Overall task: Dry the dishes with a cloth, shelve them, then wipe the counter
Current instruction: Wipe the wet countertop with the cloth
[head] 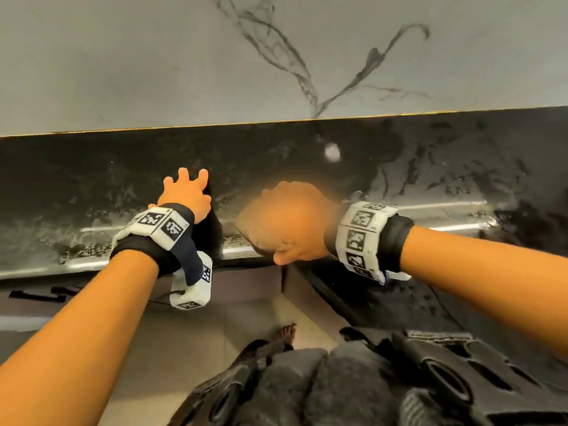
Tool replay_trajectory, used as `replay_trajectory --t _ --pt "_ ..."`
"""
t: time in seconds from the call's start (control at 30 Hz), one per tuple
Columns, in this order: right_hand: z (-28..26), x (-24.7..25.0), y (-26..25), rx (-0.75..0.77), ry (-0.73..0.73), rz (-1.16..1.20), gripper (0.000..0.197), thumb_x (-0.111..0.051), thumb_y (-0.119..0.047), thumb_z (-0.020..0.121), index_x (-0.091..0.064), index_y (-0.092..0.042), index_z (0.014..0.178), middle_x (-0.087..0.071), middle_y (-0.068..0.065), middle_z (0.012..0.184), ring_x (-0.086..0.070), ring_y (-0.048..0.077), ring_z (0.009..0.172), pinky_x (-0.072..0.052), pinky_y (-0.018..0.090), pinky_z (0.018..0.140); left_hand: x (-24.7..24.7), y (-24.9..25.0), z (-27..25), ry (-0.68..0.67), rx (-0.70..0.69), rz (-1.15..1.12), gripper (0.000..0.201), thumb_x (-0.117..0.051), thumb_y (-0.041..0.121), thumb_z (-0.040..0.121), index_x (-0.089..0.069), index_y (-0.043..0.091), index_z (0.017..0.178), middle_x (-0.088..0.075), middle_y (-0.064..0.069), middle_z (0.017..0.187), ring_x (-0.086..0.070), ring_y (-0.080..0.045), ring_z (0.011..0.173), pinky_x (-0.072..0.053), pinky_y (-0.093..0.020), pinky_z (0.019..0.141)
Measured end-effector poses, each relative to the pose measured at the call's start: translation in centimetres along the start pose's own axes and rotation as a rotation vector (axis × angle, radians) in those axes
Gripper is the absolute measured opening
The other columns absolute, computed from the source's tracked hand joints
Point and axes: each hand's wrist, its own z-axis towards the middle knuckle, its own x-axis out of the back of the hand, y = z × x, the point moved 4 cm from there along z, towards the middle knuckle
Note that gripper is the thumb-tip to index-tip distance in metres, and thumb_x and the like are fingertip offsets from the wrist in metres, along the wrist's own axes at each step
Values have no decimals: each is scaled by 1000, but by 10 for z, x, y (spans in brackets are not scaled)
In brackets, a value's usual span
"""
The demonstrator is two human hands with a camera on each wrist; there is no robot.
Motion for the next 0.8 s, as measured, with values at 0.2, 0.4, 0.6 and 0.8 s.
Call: replay_trajectory --t 0.2,0.4,0.6,0.8 --pt "-94 -45 49 -307 -90 136 89 -27 -75 76 -16 -25 149 -22 15 154 -26 40 138 -27 52 109 -39 58 -61 17 -162 -20 52 -35 27 98 -19 27 147 -12 -7 153 -13 -33 139 -29 -62 103" --pt "-145 -68 -11 -221 -174 206 98 -3 -83 61 10 -36 146 6 12 158 1 42 143 -14 60 108 -78 113 -116 36 -298 20 49 -30 19 100 -18 25 148 -5 -7 156 -5 -31 143 -24 -59 107" --pt "-197 -80 -4 8 -162 106 89 19 -85 50 34 -48 130 12 0 158 3 31 145 -14 60 110 -86 125 -143 11 -281 153 47 -26 21 101 -20 23 147 -13 -8 155 -16 -34 140 -18 -56 110" --pt "-196 -82 66 -178 -366 117 87 2 -85 67 30 -41 137 18 -10 156 10 17 146 -9 51 115 -78 149 -146 5 -278 163 40 -36 31 99 -42 5 129 -38 -16 133 -39 -36 122 -40 -45 95"
